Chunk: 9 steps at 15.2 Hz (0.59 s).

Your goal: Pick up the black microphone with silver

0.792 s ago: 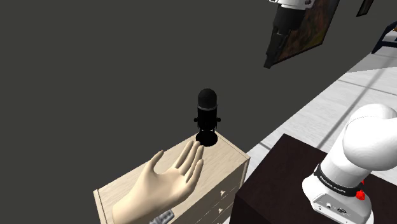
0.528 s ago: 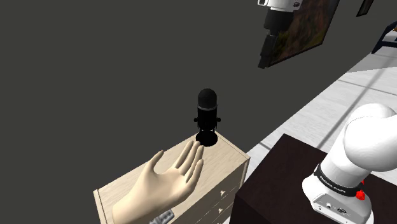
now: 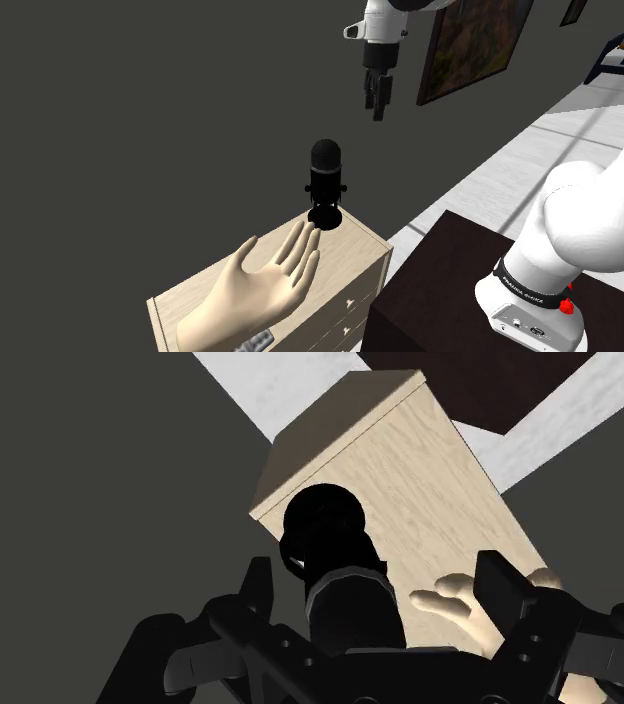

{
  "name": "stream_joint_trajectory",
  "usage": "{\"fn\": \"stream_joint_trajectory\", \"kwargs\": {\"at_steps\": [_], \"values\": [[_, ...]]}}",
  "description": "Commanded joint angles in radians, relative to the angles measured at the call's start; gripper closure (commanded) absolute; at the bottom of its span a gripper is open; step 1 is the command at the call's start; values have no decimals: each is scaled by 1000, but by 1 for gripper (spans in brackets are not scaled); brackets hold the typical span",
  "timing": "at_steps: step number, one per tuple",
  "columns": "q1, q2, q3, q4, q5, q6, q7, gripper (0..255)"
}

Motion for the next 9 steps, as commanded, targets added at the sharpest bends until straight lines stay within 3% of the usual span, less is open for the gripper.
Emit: {"fn": "stream_joint_trajectory", "kwargs": {"at_steps": [1, 7, 9], "values": [[28, 93, -8, 64, -1, -3, -118, 0], [95, 328, 15, 227, -9, -16, -414, 0], [102, 357, 22, 234, -12, -5, -451, 0]]}}
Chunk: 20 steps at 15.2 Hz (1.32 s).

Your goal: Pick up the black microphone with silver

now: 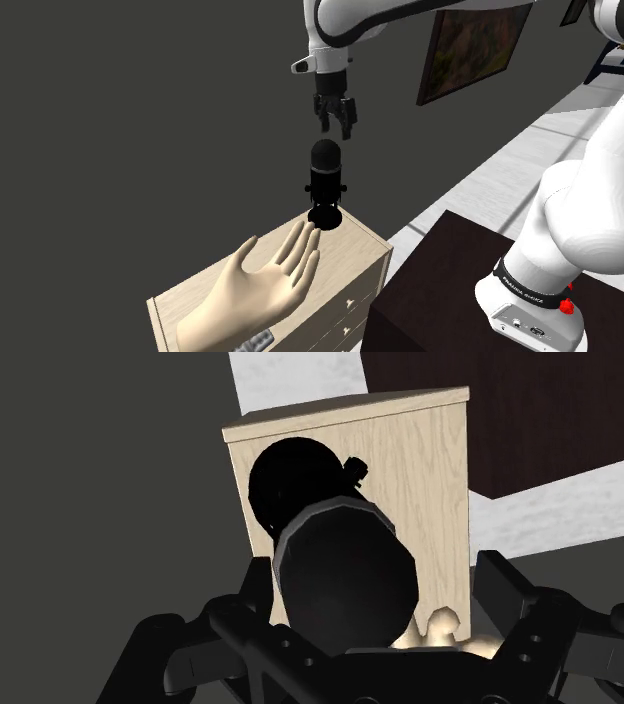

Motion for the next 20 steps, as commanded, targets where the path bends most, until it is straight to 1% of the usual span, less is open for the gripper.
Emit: {"fn": "stream_joint_trajectory", "kwargs": {"at_steps": [1, 6, 8, 9, 18, 20], "values": [[5, 19, 5, -7, -1, 20, -23, 0], [5, 27, 4, -65, 0, 86, -24, 0], [5, 28, 4, -71, 0, 93, -25, 0], [6, 28, 5, -77, 0, 99, -23, 255], [6, 28, 4, -71, 0, 93, -25, 255], [6, 24, 4, -49, -1, 67, -24, 255]]}}
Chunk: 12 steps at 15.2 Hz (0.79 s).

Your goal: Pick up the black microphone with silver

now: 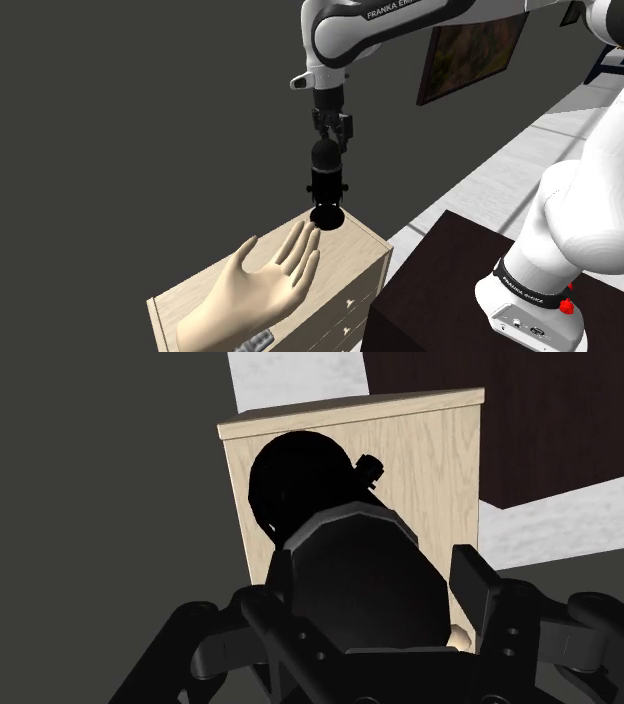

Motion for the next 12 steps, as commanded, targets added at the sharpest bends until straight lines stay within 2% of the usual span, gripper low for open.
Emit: {"fn": "stream_joint_trajectory", "kwargs": {"at_steps": [1, 12], "values": [[1, -2, 1, 21, 0, -20, 1, 255], [1, -7, 1, 162, -1, -167, 4, 255]]}}
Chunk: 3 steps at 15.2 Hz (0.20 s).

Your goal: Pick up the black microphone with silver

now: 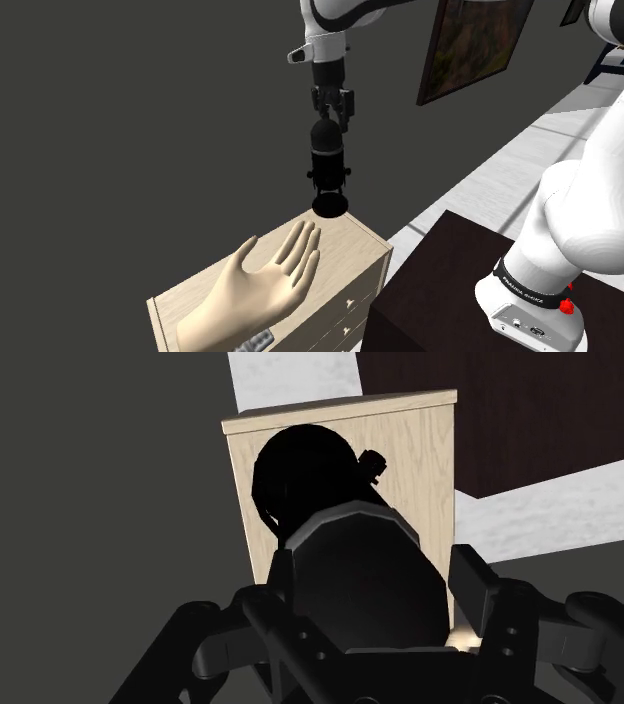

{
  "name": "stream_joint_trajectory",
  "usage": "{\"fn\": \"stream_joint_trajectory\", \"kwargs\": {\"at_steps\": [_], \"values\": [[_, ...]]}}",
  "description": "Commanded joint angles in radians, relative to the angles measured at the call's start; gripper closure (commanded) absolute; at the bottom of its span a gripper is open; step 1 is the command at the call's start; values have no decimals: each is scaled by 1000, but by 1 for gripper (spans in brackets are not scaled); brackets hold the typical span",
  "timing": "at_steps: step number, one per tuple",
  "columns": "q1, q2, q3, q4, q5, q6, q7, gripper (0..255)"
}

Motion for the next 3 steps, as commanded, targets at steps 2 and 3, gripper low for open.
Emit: {"fn": "stream_joint_trajectory", "kwargs": {"at_steps": [2, 3], "values": [[0, 2, 0, 37, 0, -30, 1, 255], [0, 2, 0, 37, 0, -30, 1, 255]]}}
